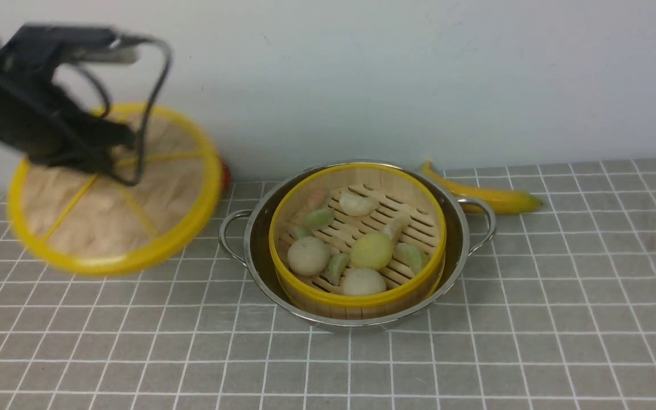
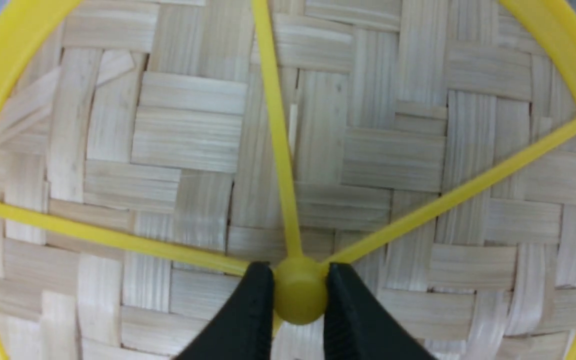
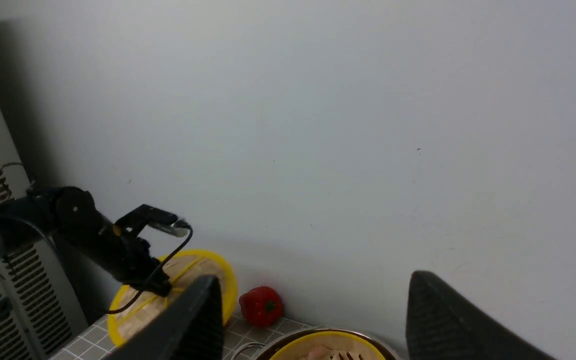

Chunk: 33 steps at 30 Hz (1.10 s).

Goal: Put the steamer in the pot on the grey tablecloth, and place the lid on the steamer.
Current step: 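Place the yellow bamboo steamer lid onto the steamer in the pot with the left gripper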

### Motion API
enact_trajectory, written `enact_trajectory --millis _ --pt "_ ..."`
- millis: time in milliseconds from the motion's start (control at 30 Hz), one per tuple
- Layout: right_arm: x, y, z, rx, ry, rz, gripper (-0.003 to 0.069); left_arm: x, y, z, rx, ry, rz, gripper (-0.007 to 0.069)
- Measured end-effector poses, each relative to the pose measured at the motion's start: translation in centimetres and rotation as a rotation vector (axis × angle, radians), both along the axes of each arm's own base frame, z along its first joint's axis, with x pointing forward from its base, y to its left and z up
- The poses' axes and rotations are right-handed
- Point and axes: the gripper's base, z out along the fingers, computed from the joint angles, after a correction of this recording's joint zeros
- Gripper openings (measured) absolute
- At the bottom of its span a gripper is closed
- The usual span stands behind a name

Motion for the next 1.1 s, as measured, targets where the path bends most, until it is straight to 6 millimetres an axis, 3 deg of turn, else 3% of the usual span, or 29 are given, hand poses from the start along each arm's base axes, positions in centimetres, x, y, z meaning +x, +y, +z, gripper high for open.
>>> enact_trajectory --millis 100,167,233,267,400,433,667,1100 --pt "0.2 0.1 0.0 0.002 0.006 0.002 0.0482 1.2 -6.7 1.8 -0.017 -0.066 -0.171 0.0123" --pt "0.2 0.1 0.0 0.002 0.008 0.003 0.0482 1.5 -8.6 1.9 -0.018 -0.07 -0.214 0.0123" --pt "0.4 0.3 0.0 0.004 0.015 0.012 0.0482 2.1 -13.3 1.0 0.001 -0.049 -0.312 0.0123" --pt "0.5 0.3 0.0 0.004 0.016 0.013 0.0482 2.3 -13.3 0.7 0.005 -0.042 -0.311 0.0123" --pt "0.4 0.5 0.0 0.012 0.02 0.031 0.0482 3.1 -18.7 -2.2 0.079 0.021 -0.403 0.0123" --pt "0.4 0.5 0.0 0.015 0.022 0.034 0.0482 3.5 -20.0 -3.9 0.104 0.06 -0.417 0.0123" --pt "0.3 0.5 0.0 0.038 0.035 0.039 0.0482 4.7 -21.3 -7.9 0.142 0.144 -0.413 0.0123" --pt "0.3 0.6 0.0 0.039 0.036 0.04 0.0482 5.2 -21.6 -8.6 0.132 0.128 -0.411 0.0123"
